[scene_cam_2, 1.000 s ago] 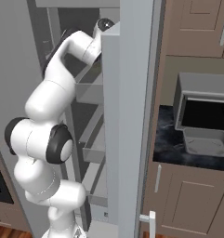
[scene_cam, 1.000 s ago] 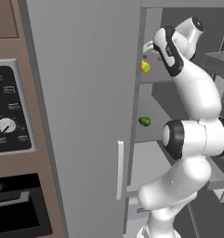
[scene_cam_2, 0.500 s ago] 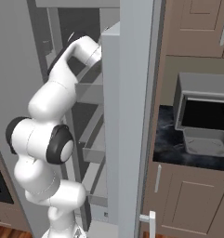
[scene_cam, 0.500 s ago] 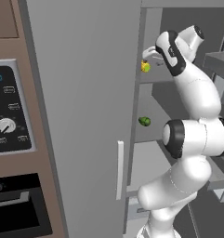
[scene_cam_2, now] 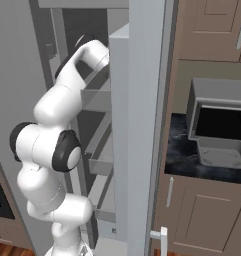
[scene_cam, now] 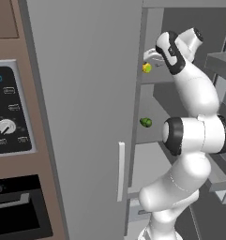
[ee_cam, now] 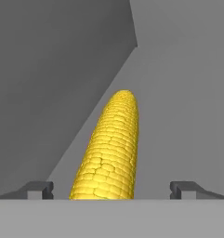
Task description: Take the corn and avocado out of the freezer and place them in the tupperware container on the counter. Then put the tupperware containing the vegetables back in the freezer.
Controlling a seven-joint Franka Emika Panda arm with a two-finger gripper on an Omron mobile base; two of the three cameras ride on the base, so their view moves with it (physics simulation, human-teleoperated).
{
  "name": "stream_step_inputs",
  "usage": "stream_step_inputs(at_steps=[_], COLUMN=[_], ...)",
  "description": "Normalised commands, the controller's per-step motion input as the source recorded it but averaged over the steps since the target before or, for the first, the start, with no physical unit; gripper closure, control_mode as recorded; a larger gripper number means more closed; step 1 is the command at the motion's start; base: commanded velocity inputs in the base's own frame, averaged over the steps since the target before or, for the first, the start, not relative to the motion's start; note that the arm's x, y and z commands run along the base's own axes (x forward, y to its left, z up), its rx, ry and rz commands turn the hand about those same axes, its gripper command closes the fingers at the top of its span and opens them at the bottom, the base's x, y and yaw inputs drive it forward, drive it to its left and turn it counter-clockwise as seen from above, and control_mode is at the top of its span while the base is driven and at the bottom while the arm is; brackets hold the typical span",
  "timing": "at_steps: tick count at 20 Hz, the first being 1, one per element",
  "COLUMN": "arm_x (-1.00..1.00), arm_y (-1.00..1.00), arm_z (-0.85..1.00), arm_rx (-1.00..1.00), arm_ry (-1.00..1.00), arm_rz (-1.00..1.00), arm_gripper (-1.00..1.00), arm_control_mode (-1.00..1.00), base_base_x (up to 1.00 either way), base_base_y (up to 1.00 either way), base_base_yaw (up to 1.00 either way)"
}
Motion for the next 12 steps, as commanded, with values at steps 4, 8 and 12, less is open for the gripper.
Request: stream_step_inputs(at_steps=[4, 8, 12], arm_x=[0.09, 0.09, 0.12], arm_y=[0.15, 0.24, 0.07], arm_z=[-0.07, -0.07, -0.16], arm_rx=[0.0, 0.0, 0.0], arm_ry=[0.05, 0.03, 0.02], arm_rz=[0.06, 0.05, 0.03], arm_gripper=[-1.0, -1.0, -1.0], arm_control_mode=[-1.0, -1.0, -1.0], base_base_x=[0.0, 0.0, 0.0], base_base_y=[0.0, 0.0, 0.0], base_base_yaw=[0.0, 0.0, 0.0])
